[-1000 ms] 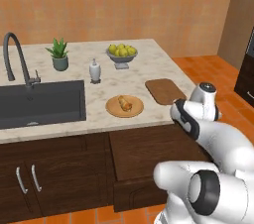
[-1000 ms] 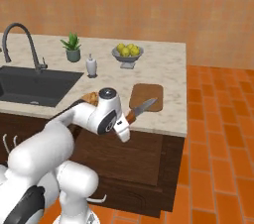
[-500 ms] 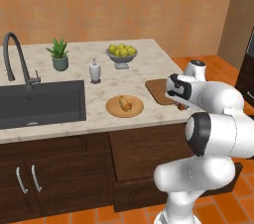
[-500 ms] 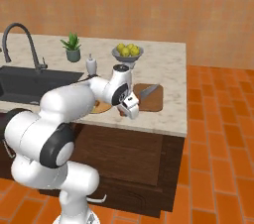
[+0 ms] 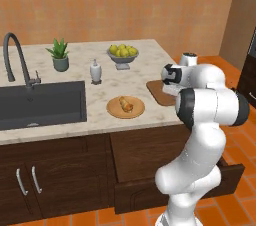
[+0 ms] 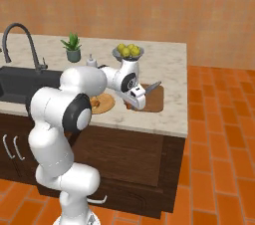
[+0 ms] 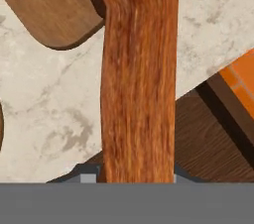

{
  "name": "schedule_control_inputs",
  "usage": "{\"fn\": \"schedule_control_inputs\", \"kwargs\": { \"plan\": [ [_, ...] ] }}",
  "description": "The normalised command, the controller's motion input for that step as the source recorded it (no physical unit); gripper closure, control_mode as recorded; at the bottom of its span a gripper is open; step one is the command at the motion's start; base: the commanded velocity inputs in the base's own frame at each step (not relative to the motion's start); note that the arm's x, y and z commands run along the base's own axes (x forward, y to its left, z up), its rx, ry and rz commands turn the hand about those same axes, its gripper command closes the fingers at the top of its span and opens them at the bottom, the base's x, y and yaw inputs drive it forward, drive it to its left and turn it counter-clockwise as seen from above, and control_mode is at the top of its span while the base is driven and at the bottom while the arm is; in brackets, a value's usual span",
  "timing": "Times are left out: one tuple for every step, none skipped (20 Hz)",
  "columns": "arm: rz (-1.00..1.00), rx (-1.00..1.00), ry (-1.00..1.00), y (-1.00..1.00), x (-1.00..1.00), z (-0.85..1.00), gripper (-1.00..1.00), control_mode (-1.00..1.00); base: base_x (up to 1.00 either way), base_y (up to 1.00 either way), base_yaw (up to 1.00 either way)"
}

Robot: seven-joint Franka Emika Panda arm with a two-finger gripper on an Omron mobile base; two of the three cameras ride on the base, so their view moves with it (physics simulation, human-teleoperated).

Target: Pick up the knife from the drawer and place it on the cutting board. Then place the meat from the plate to the cutting board.

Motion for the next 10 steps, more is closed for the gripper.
{"fn": "schedule_control_inputs", "kwargs": {
  "plan": [
    [0.09,0.00,0.00,-0.16,0.76,-0.21,1.00,-1.00,0.00,0.00,0.00],
    [0.08,0.00,0.00,0.00,0.76,-0.19,1.00,-1.00,0.00,0.00,0.00],
    [0.08,0.00,-0.06,-0.04,0.72,-0.24,1.00,-1.00,0.00,0.00,0.00],
    [0.07,0.00,-0.02,-0.06,0.71,-0.35,1.00,-1.00,0.00,0.00,0.00],
    [0.06,0.00,0.00,0.00,0.67,-0.37,1.00,-1.00,0.00,0.00,0.00],
    [0.07,0.00,0.00,-0.06,0.62,-0.45,1.00,-1.00,0.00,0.00,0.00],
    [0.06,0.00,0.00,0.00,0.59,-0.49,1.00,-1.00,0.00,0.00,0.00],
    [0.05,0.00,0.00,0.00,0.57,-0.44,1.00,-1.00,0.00,0.00,0.00],
    [0.05,0.00,0.00,-0.01,0.53,-0.46,1.00,-1.00,0.00,0.00,0.00],
    [0.04,0.00,0.00,-0.05,0.46,-0.49,1.00,-1.00,0.00,0.00,0.00]
  ]
}}
